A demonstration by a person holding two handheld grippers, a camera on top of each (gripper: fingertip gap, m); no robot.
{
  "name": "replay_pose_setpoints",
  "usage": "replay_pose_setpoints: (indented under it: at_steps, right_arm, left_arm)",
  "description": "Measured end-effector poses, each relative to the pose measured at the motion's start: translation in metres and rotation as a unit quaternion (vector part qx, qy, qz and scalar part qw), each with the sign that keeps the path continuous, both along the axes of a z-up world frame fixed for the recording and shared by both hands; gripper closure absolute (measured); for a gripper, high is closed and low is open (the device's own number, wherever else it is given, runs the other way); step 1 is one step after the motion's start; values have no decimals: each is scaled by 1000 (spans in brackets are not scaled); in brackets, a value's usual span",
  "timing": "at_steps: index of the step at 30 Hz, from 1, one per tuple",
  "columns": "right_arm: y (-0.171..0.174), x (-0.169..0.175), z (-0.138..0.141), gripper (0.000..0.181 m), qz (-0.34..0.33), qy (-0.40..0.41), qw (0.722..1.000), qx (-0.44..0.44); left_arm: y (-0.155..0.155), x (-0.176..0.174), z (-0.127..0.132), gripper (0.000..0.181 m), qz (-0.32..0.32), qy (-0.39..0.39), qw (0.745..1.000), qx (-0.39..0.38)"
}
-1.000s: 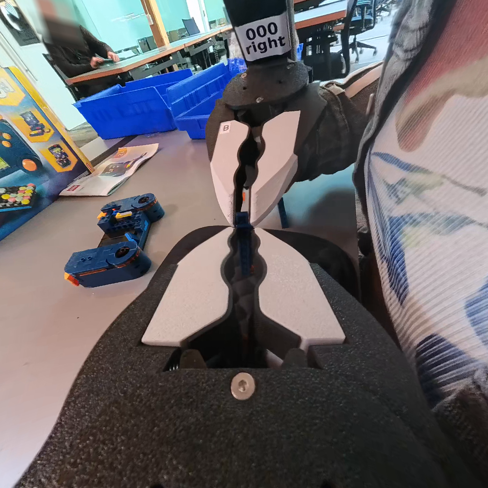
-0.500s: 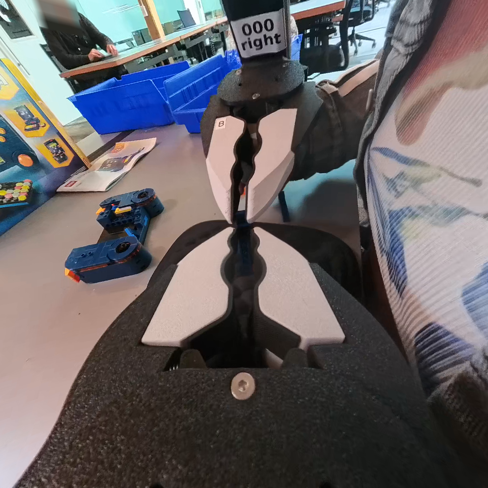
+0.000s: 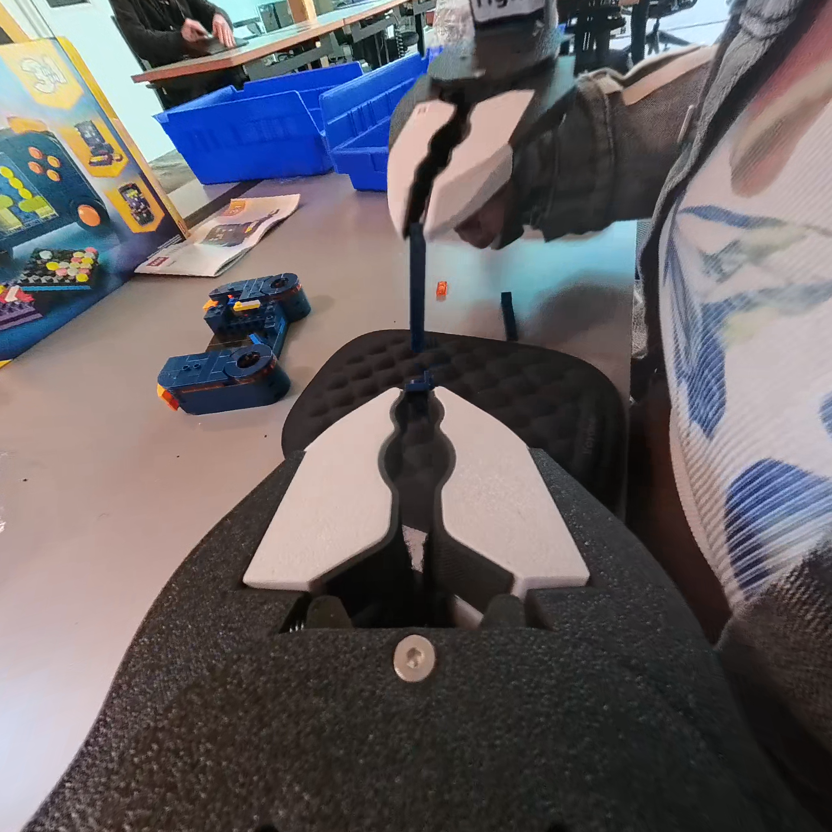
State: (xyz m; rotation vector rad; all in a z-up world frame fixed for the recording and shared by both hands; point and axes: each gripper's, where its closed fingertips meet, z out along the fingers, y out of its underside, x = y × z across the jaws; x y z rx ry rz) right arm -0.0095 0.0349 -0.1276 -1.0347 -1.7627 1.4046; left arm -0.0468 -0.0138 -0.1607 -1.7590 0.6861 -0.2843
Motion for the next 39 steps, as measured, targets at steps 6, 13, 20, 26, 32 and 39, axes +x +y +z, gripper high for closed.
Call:
replay_pose_setpoints:
  at_steps: [6,13,20,26,32,39]
  right_arm:
    - [2,23,50,174,-19,135,986,101]
    - [-11,36,71,174,21,117,930,348]
    - [28,44,73,174,-75,74,919,379]
    - [179,132,78,173,-434,-47,832,342]
    - [274,232,25,163,-564,-262,738,261]
    - [282,236,39,147,-592,-185,765,174]
  left_arm:
    - [3,0,1,173,5,0,1000,4]
    - [2,0,1,173,7,4,1000,8]
    - [3,0,1,173,8,4,1000,9]
    - [5,0,2,173,7,-4,1000,6]
    - [6,0,2,173,7,-2,1000,8]
    - [6,0,2,173,18,0,1000,9]
